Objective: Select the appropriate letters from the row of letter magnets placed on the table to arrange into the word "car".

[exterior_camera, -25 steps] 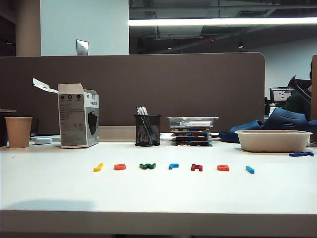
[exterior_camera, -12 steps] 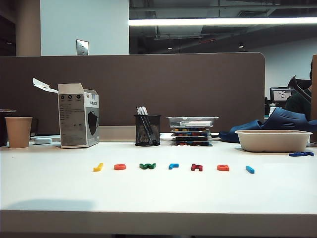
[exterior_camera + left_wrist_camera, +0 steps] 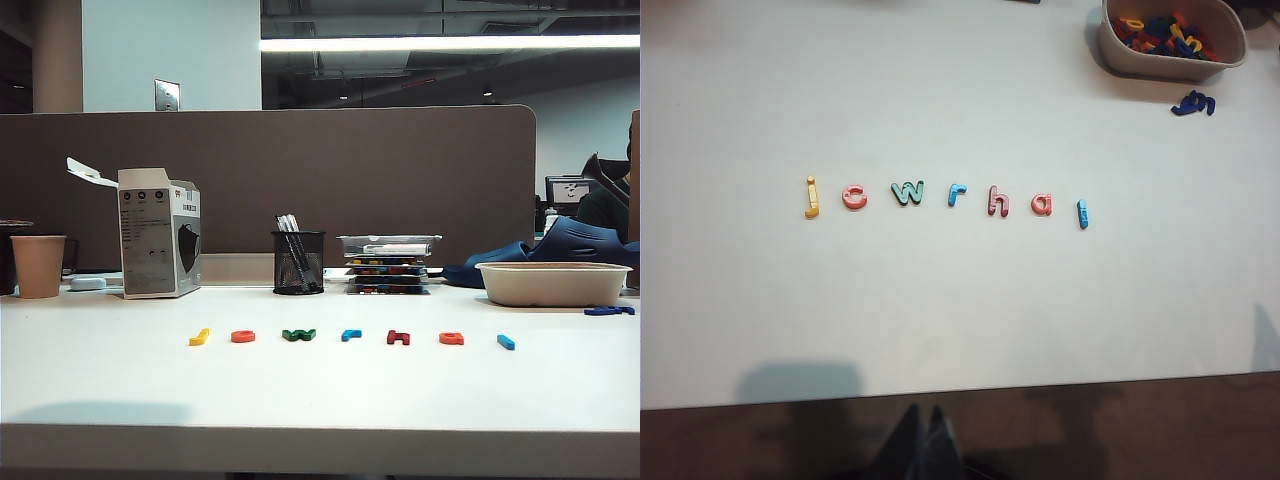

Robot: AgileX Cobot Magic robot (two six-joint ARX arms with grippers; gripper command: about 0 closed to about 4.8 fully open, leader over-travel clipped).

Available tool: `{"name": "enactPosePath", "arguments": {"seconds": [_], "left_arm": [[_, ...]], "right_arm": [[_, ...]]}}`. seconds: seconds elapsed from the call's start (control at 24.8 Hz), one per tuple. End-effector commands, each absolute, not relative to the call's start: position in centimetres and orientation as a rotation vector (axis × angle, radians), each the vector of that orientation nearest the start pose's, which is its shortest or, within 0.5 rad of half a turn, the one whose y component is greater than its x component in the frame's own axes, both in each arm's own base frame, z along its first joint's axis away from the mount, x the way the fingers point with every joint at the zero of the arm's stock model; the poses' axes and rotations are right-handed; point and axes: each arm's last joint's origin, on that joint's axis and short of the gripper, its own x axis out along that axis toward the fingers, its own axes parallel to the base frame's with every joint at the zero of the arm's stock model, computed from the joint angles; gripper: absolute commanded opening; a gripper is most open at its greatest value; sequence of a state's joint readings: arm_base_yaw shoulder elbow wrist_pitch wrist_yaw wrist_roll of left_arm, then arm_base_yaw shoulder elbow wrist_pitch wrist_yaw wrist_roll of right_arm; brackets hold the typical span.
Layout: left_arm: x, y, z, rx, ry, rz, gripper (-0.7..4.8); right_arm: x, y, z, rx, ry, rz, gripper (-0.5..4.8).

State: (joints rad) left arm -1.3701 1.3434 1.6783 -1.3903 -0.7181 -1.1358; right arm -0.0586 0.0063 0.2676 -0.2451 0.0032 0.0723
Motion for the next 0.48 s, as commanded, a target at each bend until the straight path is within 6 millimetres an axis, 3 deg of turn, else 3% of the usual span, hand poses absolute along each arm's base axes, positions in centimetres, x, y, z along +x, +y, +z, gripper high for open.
{"name": "enactPosePath", "arguments": {"seconds": [0.04, 0.2, 0.32, 0.48], "left_arm": [[6.2, -20.7, 42.1, -0.160, 0.738, -0.200, -0.05], [6.2, -20.7, 42.1, -0.159, 0.738, -0.200, -0.06], [6.2, -20.7, 42.1, -0.160, 0.738, -0.200, -0.06], [6.2, -20.7, 42.1, -0.160, 0.738, -0.200, -0.05]], "right_arm": [[6.4, -0.4, 24.4, 0.078, 0.006, -0.063, -0.02], [6.1, -0.4, 27.0, 0.081, 0.121, -0.067, -0.02], [7.0, -0.4, 29.6, 0.086, 0.260, -0.071, -0.02], [8.6, -0.5, 32.3, 0.095, 0.316, -0.061, -0.02]]}}
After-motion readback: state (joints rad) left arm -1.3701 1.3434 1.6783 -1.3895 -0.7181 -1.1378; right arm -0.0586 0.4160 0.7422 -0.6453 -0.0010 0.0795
